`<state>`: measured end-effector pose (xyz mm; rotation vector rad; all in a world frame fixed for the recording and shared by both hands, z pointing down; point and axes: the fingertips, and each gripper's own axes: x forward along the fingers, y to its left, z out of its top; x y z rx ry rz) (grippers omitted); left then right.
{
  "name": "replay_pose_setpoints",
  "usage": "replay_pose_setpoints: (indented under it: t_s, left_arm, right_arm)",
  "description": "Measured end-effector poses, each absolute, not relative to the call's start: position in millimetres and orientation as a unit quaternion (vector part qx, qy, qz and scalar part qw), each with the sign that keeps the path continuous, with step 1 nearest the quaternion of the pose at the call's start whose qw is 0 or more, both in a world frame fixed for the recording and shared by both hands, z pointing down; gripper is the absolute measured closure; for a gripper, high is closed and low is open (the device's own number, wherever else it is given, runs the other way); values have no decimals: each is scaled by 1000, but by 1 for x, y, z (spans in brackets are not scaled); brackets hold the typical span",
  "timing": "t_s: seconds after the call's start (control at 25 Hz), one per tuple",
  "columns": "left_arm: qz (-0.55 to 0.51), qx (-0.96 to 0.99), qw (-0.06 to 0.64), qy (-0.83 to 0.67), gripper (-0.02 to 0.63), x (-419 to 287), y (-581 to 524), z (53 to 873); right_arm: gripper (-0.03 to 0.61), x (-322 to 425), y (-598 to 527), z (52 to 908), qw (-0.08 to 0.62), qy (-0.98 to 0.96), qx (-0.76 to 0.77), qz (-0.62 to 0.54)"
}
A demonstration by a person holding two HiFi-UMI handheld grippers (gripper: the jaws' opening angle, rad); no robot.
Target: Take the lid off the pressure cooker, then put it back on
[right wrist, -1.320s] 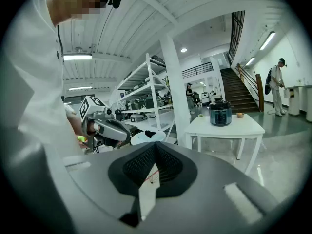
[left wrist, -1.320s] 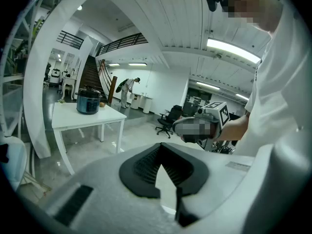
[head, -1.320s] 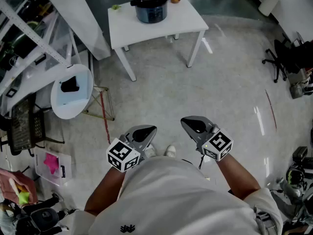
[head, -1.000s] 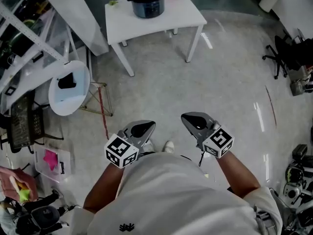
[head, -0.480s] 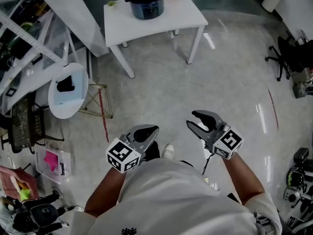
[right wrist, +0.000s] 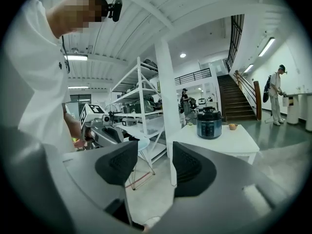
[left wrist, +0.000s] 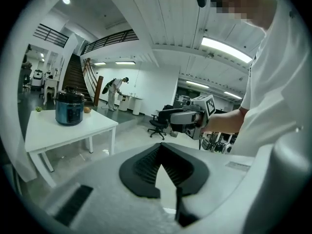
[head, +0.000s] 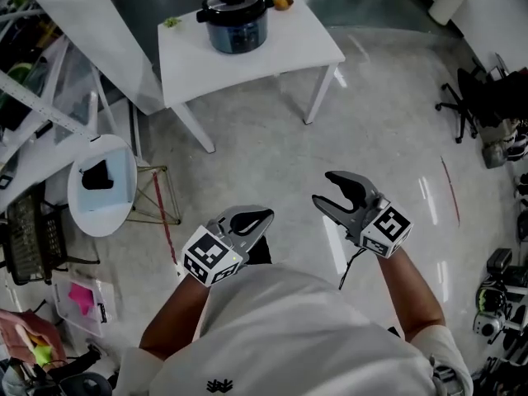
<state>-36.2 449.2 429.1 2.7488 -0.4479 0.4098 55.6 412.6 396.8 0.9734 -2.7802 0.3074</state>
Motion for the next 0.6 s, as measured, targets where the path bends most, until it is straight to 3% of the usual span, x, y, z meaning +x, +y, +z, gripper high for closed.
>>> replay_pose_setpoints:
  t_s: [0.6]
  left_arm:
    - [110, 968, 154, -165, 607, -92, 260, 405]
  right_arm:
    - [342, 1, 200, 372, 113, -938, 319, 79]
